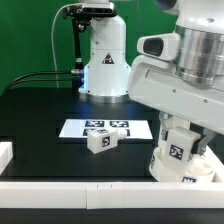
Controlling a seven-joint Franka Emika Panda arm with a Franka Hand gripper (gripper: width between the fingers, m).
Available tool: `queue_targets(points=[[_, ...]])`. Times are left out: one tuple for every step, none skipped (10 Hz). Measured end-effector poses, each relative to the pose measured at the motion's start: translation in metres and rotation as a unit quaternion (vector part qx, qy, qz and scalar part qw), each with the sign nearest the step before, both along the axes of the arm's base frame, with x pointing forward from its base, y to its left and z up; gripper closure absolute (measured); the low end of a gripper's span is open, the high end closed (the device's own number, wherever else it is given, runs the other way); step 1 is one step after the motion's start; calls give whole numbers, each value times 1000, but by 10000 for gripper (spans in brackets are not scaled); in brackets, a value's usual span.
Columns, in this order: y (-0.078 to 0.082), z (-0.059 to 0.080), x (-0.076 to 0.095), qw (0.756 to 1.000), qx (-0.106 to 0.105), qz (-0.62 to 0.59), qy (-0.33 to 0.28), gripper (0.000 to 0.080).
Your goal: Assemble stool
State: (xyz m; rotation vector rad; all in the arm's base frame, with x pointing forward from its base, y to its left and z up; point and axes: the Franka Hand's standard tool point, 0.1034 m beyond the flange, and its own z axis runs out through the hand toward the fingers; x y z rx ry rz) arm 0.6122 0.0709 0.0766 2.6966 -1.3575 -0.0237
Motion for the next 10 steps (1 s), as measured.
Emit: queue_targets(points=[[-6,-3,-3,997,-10,-77,-10,465],[-11,-4,-6,990,-21,-139,-17,465],[-15,-6,-9,984,-25,-177,-21,465],[-18,-7,-12,976,-32,-214,-22,465],[-19,-8,-14,971,-37,-236,-23,465],[-20,-8,-16,967,-39,-251,-24,465],[-20,-7,-18,959,-41,-278,-25,465],[-21,-7,-19,958,-42,-282,-25,465],[-20,-8,-19,959,-41,-279,-24,465],[-19,-8,-19,959,-40,-280,-23,292]])
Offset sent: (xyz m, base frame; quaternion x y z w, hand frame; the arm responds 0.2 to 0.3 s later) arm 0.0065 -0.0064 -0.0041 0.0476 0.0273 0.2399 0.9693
